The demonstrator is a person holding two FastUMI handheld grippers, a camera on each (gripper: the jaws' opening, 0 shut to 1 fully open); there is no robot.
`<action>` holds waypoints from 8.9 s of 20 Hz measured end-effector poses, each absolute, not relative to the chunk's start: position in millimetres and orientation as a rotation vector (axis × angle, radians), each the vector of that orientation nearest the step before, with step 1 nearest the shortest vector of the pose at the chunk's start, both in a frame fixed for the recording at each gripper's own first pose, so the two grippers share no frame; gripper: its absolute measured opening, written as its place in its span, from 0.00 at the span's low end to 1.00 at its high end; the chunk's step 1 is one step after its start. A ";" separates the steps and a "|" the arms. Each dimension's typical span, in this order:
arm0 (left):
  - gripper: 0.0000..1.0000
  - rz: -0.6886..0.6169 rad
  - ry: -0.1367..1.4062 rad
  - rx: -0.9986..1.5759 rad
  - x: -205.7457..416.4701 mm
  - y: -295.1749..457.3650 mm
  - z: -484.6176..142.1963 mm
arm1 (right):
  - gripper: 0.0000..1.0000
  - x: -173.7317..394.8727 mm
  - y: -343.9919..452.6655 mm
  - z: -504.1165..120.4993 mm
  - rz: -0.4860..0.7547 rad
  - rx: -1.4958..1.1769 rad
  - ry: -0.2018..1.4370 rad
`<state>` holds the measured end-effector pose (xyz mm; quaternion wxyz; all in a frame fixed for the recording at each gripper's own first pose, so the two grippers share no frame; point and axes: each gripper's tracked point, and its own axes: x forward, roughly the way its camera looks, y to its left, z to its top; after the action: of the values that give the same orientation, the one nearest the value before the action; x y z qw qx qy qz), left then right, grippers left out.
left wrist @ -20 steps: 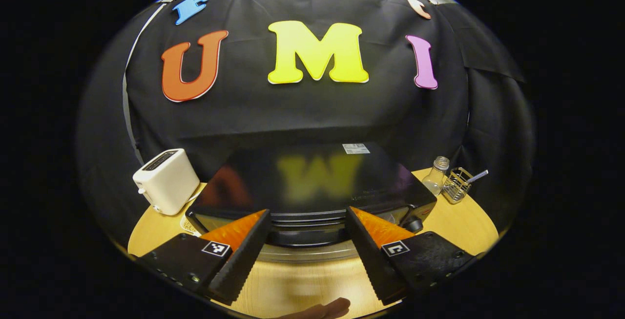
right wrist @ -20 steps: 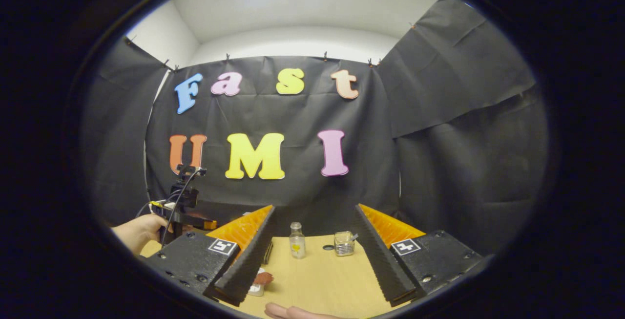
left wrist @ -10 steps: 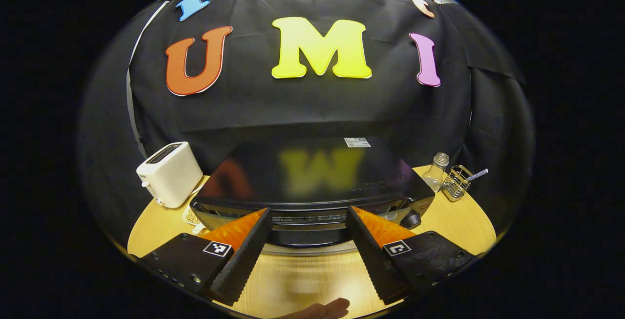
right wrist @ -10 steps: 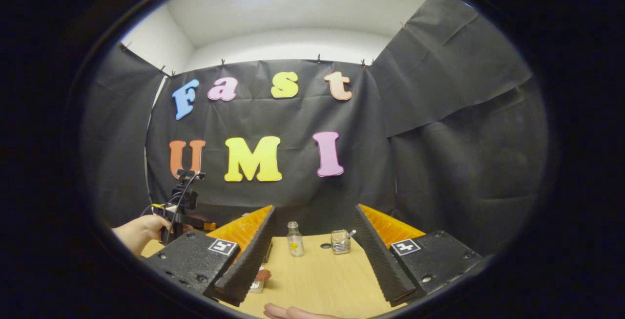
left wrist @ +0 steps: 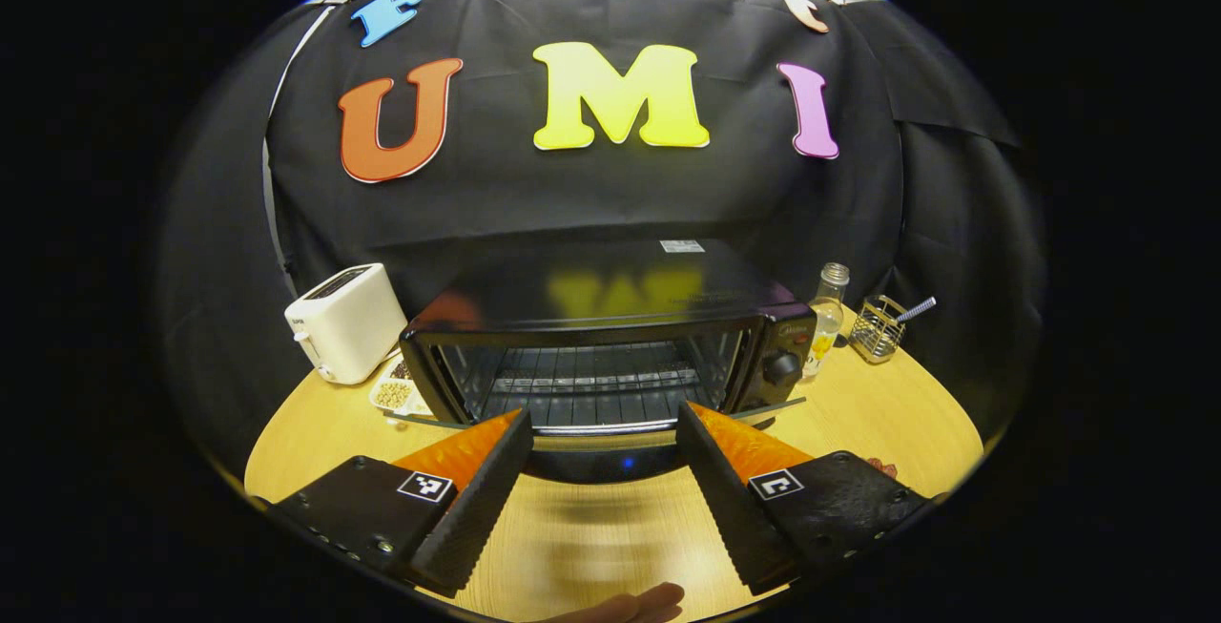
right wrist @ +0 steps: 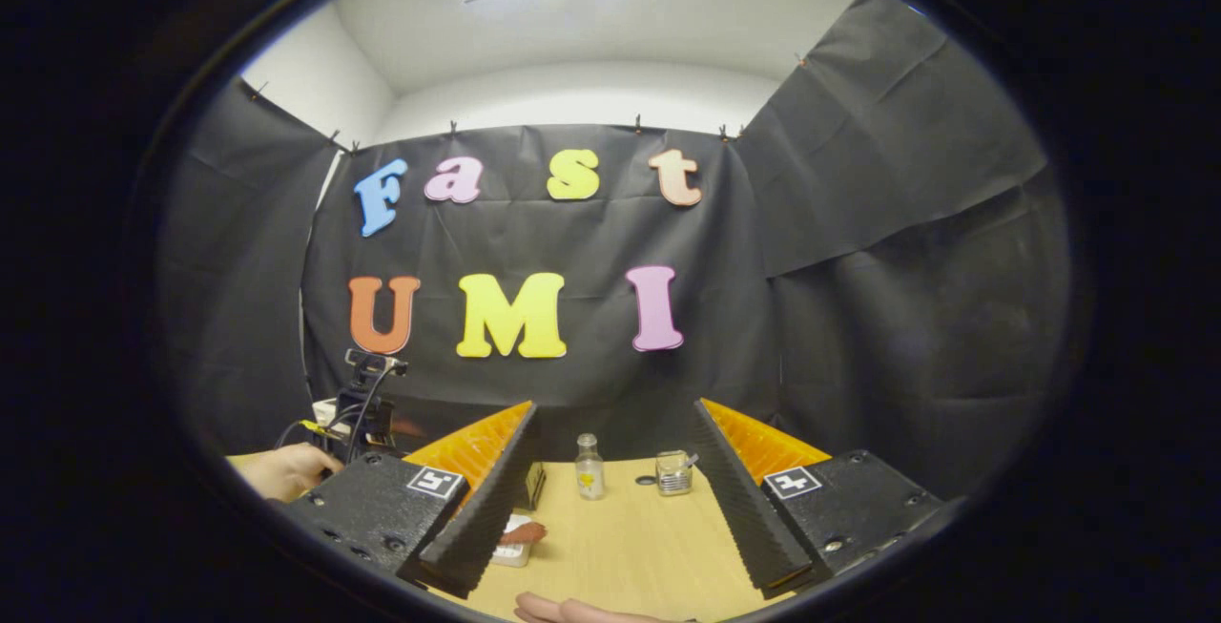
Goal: Open the electric oven with the left hand, put the food in, and close the electric oven.
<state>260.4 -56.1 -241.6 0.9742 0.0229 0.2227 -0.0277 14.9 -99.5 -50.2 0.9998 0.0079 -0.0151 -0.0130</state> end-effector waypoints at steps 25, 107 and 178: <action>0.96 -0.032 0.678 -0.002 169.7 -59.6 -375.2 | 0.99 32.8 -76.7 -91.1 0.005 -0.015 0.078; 0.97 0.229 -0.041 0.052 -18.0 131.3 -114.8 | 0.10 268.5 280.1 -326.3 0.200 0.096 0.338; 0.97 -0.105 0.413 -0.036 106.1 -40.9 -285.8 | 1.00 75.1 25.0 -107.0 0.137 0.042 -0.013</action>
<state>106.1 -40.9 -285.8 0.9772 -0.0178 0.2050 -0.0522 75.1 25.0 -107.0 0.9974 0.0209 -0.0064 0.0686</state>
